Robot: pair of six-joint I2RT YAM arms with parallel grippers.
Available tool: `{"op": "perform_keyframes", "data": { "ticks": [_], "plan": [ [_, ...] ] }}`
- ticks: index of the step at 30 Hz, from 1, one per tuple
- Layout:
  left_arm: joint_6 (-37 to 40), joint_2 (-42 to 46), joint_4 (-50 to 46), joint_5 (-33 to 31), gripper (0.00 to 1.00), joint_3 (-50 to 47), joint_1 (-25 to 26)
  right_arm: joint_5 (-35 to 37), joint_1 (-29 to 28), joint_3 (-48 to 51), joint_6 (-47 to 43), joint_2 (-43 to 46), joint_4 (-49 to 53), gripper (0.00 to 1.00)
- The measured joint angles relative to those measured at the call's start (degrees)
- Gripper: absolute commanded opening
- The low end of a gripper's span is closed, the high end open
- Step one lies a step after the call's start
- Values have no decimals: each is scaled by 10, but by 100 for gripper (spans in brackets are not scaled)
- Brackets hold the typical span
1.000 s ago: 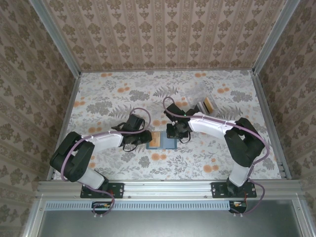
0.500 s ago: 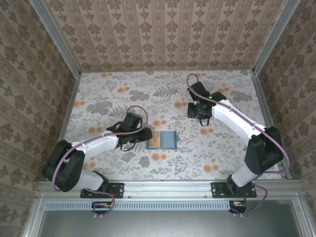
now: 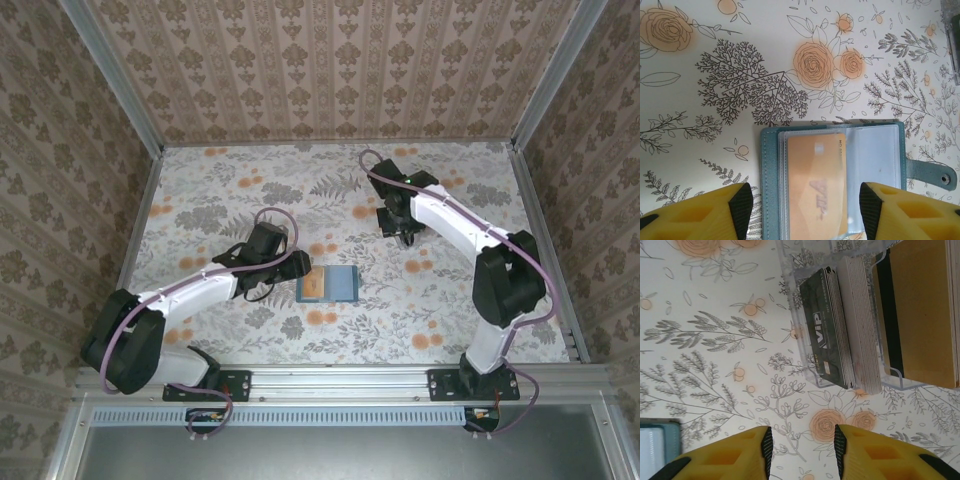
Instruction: Put the credit cards into the card holder
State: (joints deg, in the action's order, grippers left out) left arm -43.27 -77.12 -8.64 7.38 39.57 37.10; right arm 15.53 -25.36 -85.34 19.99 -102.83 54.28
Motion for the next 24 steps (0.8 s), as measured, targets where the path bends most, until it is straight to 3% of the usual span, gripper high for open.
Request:
{"op": "perform_keyframes", "data": {
  "ticks": [7, 10, 15, 24],
  "plan": [
    [0, 0, 0, 0, 63, 1, -1, 77, 3, -43, -12, -50, 25, 41],
    [0, 0, 0, 0, 63, 2, -1, 96, 10, -62, -18, -69, 32, 36],
    [0, 0, 0, 0, 63, 3, -1, 95, 31, -90, -30, -94, 31, 21],
    [0, 0, 0, 0, 63, 3, -2, 47, 37, -99, -38, -110, 18, 16]
  ]
}}
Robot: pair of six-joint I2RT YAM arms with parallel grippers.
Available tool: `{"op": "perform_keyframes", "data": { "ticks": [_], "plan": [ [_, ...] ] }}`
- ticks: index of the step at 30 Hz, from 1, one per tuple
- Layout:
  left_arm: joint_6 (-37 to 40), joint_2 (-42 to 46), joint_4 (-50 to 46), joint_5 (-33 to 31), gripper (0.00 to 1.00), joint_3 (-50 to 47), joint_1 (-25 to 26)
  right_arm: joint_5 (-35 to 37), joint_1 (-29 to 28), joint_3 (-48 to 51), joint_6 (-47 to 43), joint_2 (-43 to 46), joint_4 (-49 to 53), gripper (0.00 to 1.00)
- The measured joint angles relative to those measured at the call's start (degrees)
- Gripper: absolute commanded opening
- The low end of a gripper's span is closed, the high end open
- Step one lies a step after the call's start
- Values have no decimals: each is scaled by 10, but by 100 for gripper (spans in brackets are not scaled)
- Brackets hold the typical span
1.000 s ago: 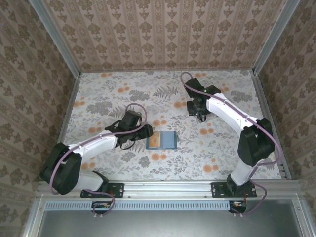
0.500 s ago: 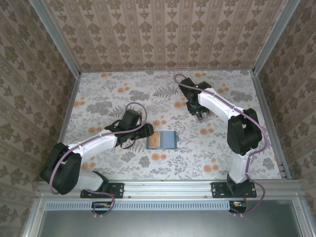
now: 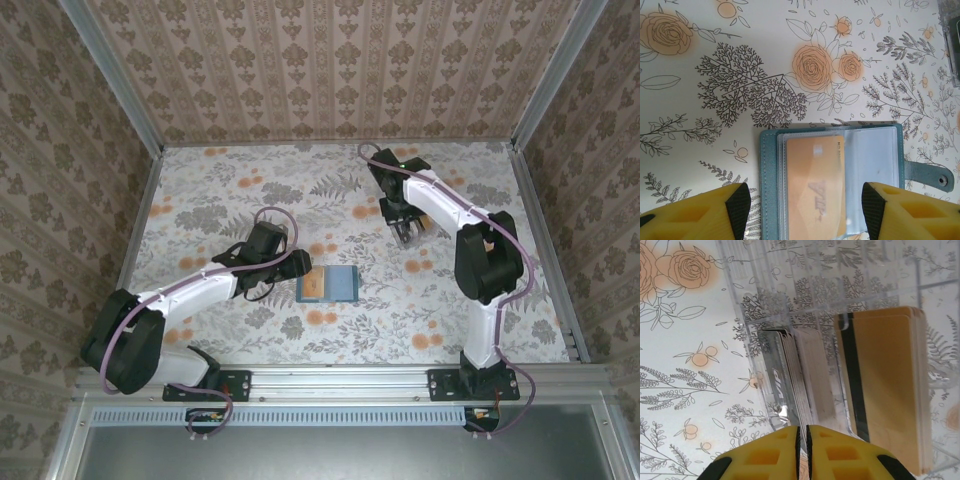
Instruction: Put the credit cards into the card holder
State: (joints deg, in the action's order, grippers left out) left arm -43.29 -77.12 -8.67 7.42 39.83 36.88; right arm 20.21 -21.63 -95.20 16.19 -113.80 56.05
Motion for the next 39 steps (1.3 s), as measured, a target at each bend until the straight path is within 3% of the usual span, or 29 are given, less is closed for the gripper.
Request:
{"op": "perform_keyframes", "data": {
  "ticks": [9, 25, 39],
  "plan": [
    [0, 0, 0, 0, 63, 0, -3, -1, 21, 0, 1, -28, -5, 16],
    [0, -3, 0, 1, 63, 0, -3, -8, 24, 2, -13, -28, -6, 34],
    [0, -4, 0, 1, 63, 0, -4, -26, 18, 2, -15, -41, -6, 34]
  ]
}}
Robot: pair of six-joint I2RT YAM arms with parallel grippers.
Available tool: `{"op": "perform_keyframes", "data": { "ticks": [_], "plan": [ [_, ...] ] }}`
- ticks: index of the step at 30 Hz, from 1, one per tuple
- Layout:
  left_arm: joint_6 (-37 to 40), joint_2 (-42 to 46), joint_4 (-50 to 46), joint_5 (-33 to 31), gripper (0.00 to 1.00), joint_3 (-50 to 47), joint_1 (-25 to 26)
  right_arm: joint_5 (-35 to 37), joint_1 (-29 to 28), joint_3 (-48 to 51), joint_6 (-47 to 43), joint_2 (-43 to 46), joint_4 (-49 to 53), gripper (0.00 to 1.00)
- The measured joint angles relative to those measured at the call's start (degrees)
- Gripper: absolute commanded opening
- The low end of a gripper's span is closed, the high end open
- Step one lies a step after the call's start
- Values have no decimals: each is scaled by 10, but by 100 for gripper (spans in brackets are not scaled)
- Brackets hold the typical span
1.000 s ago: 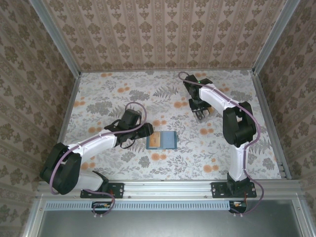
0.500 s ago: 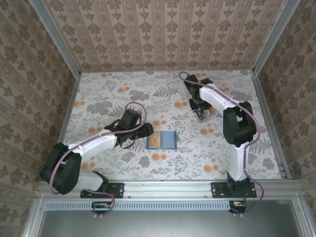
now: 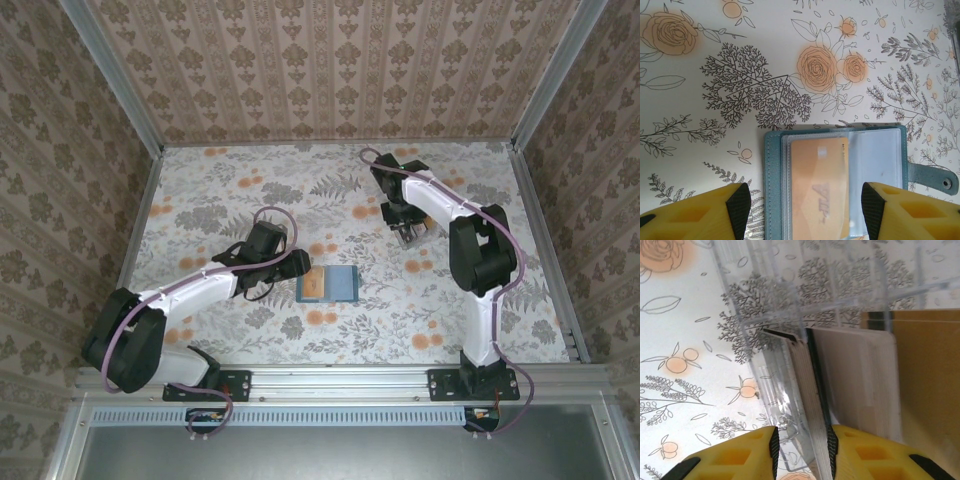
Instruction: Put the credit cards into the card holder
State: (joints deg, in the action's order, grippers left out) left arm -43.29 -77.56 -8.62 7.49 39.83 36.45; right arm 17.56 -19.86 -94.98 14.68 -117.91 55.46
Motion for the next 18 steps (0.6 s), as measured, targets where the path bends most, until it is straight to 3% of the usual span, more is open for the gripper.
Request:
{"op": "perform_keyframes", "data": {
  "ticks": [14, 18],
  "plan": [
    [0, 0, 0, 2, 63, 0, -2, -24, -40, 0, 9, 2, 0, 27],
    [0, 0, 0, 2, 63, -1, -2, -22, -46, -1, 21, 2, 0, 31]
  ]
}}
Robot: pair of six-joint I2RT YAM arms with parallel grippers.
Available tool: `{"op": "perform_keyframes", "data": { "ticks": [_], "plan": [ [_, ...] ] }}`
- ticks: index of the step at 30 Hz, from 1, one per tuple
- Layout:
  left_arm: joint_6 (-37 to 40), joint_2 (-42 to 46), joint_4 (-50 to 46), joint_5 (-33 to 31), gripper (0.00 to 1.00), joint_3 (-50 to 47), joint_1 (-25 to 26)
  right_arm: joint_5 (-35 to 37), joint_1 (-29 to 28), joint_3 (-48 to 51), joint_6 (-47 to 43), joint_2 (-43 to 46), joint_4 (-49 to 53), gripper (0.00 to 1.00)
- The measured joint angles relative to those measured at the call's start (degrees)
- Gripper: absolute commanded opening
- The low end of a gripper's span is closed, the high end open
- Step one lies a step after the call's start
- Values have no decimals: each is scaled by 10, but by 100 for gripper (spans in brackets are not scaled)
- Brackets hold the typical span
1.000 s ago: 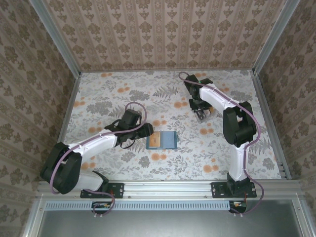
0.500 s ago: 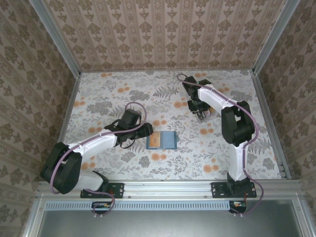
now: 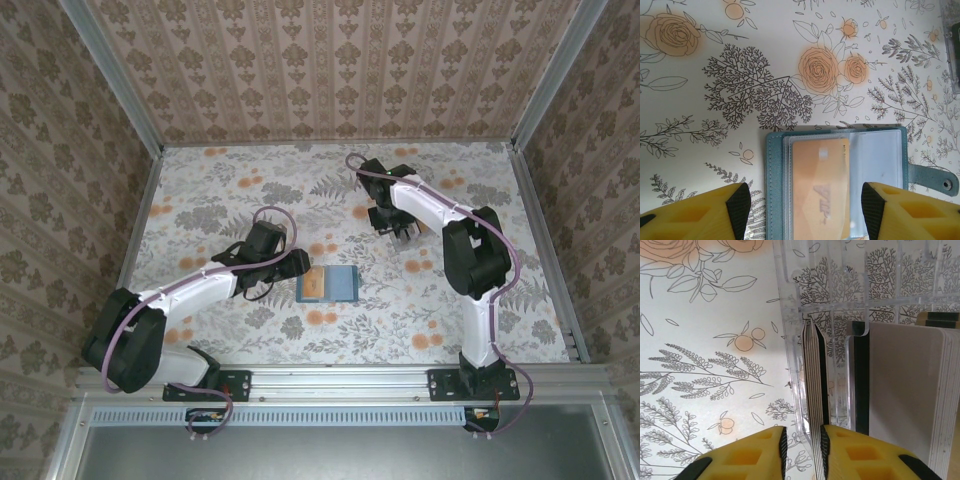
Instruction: Put the credit cards into the card holder
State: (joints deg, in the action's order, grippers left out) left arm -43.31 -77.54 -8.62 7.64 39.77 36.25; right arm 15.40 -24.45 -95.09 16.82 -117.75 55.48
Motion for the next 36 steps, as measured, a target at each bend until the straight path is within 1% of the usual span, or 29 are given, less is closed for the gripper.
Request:
{"op": "perform_keyframes", "data": {
  "ticks": [4, 11, 19, 24, 29, 33, 36],
  "plan": [
    [0, 0, 0, 0, 63, 0, 0, 5, -2, -1, 10, -1, 0, 34],
    [0, 0, 0, 0, 63, 0, 0, 30, -7, -19, 12, -16, 11, 36],
    [0, 0, 0, 0, 63, 0, 0, 99, -8, -32, 12, -31, 20, 34],
    [0, 0, 0, 0, 63, 0, 0, 124, -7, -34, 11, -35, 26, 33],
    [0, 0, 0, 0, 63, 0, 0, 138, -7, -40, 10, -35, 31, 33],
    [0, 0, 0, 0, 63, 0, 0, 142, -7, -42, 3, -35, 30, 37],
    [0, 0, 0, 0, 63, 0, 0, 142, -9, -42, -4, -37, 30, 38]
  ]
}}
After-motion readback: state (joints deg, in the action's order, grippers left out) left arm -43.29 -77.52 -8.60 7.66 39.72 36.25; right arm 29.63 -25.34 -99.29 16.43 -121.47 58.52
